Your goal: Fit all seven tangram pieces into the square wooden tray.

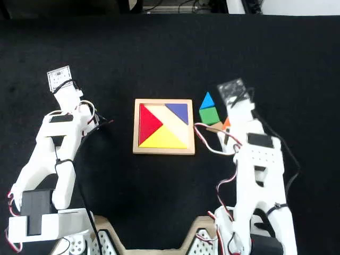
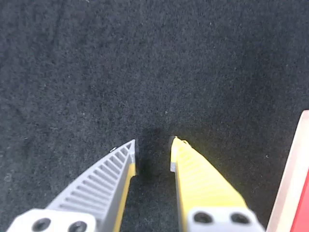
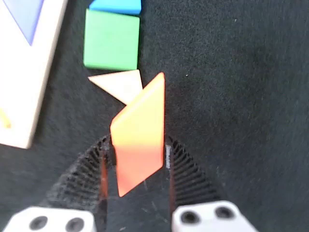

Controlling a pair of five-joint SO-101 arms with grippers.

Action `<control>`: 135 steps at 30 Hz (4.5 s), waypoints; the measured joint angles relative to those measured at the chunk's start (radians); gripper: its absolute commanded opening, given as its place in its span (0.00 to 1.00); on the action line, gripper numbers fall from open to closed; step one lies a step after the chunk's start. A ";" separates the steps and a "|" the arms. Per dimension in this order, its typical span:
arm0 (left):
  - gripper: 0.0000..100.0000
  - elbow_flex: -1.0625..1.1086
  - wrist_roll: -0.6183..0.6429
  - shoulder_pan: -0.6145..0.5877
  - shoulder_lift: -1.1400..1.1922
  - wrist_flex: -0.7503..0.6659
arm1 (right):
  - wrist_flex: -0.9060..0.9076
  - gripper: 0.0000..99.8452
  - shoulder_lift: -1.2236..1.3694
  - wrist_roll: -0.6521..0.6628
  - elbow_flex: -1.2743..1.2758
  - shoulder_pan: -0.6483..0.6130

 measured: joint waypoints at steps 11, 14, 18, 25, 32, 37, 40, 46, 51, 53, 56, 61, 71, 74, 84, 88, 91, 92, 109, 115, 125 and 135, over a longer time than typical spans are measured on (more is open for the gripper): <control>0.13 0.000 0.000 0.000 0.000 0.000 | 0.077 0.03 0.419 -0.190 -0.327 -0.110; 0.13 0.000 0.000 0.000 0.000 0.000 | 0.077 0.03 0.532 -0.190 -0.423 -0.137; 0.13 0.000 0.000 0.000 0.000 0.000 | 0.069 0.03 0.647 -0.190 -0.509 -0.137; 0.13 0.000 0.000 0.000 0.000 0.000 | 0.066 0.18 0.756 -0.190 -0.578 -0.141; 0.13 0.000 0.000 0.000 0.000 0.000 | 0.074 0.18 0.758 -0.157 -0.582 -0.137; 0.13 0.000 0.000 0.000 0.000 0.000 | 0.112 0.18 0.669 -0.129 -0.580 -0.137; 0.13 0.000 0.000 0.000 0.000 0.000 | 0.127 0.18 0.601 -0.129 -0.580 -0.137; 0.13 0.000 0.000 0.000 0.000 0.000 | 0.144 0.18 0.580 -0.129 -0.569 -0.157; 0.13 0.000 0.000 0.000 0.000 0.000 | 0.144 0.18 0.652 -0.124 -0.568 -0.160; 0.13 0.000 0.000 0.000 0.000 0.000 | 0.137 0.18 0.678 -0.123 -0.568 -0.160; 0.13 0.000 0.000 0.000 0.000 0.000 | 0.127 0.18 0.698 -0.123 -0.568 -0.160; 0.13 0.000 0.000 0.000 0.000 0.000 | 0.117 0.18 0.723 -0.123 -0.568 -0.160; 0.13 0.000 0.000 0.000 0.000 0.000 | 0.098 0.11 0.750 -0.123 -0.571 -0.157; 0.13 0.000 0.000 0.000 0.000 0.000 | 0.098 0.11 0.750 -0.123 -0.571 -0.149; 0.13 0.000 0.000 0.000 0.000 0.000 | 0.103 0.11 0.744 -0.124 -0.583 -0.100; 0.13 0.000 0.000 0.000 0.000 0.000 | 0.120 0.10 0.687 -0.123 -0.583 -0.083; 0.13 0.000 0.000 0.000 0.000 0.000 | 0.120 0.10 0.675 -0.123 -0.583 -0.086; 0.13 0.000 0.000 0.000 0.000 0.000 | 0.120 0.10 0.675 -0.123 -0.583 -0.086; 0.13 0.000 0.000 0.000 0.000 0.000 | 0.147 0.02 0.784 -0.124 -0.680 -0.083; 0.13 0.000 0.000 0.000 0.000 0.000 | 0.232 0.01 0.721 -0.124 -0.680 -0.083; 0.13 0.000 0.000 0.000 0.000 0.000 | 0.365 0.01 0.474 -0.301 -0.612 -0.264; 0.13 0.000 0.000 0.000 0.000 0.000 | 0.184 0.01 0.491 -0.408 -0.485 -0.460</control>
